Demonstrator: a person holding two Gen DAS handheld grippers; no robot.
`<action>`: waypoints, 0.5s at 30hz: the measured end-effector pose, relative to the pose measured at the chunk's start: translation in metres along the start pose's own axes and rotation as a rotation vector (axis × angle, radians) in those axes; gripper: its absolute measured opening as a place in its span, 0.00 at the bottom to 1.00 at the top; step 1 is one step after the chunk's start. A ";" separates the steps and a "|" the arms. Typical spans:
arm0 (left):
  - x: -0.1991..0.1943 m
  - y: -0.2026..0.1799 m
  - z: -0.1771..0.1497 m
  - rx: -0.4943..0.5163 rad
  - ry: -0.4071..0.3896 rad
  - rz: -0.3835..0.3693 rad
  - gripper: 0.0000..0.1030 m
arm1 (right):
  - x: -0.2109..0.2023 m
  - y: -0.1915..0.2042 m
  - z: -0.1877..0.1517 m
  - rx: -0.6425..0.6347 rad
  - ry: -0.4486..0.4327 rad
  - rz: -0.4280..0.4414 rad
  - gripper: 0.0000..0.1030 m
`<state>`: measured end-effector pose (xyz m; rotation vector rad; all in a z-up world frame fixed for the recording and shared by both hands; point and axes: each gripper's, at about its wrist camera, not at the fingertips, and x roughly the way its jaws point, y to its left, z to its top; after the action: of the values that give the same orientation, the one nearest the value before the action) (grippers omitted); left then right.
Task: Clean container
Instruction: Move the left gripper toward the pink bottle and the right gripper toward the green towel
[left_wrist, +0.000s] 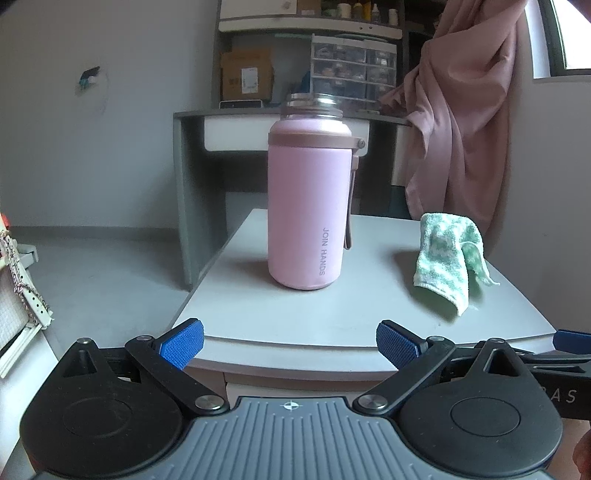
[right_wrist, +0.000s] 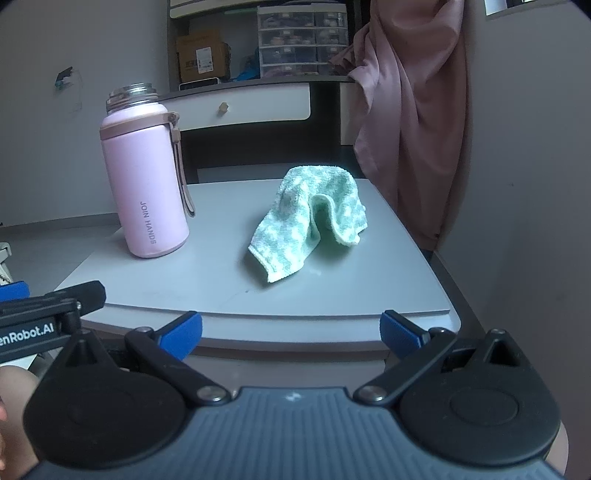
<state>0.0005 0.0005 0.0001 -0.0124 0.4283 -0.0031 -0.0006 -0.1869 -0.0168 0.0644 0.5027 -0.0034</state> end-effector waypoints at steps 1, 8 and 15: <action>0.000 0.001 0.000 -0.002 -0.001 -0.001 0.98 | 0.000 0.000 0.000 0.000 0.001 0.001 1.00; 0.004 0.003 0.007 0.025 -0.075 0.006 0.98 | 0.004 0.003 -0.004 -0.001 0.006 0.009 1.00; 0.014 0.009 0.015 0.004 -0.100 0.000 0.98 | -0.004 0.009 -0.010 -0.009 0.002 0.023 1.00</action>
<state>0.0198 0.0096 0.0073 -0.0086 0.3285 -0.0029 -0.0092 -0.1775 -0.0231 0.0613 0.5038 0.0215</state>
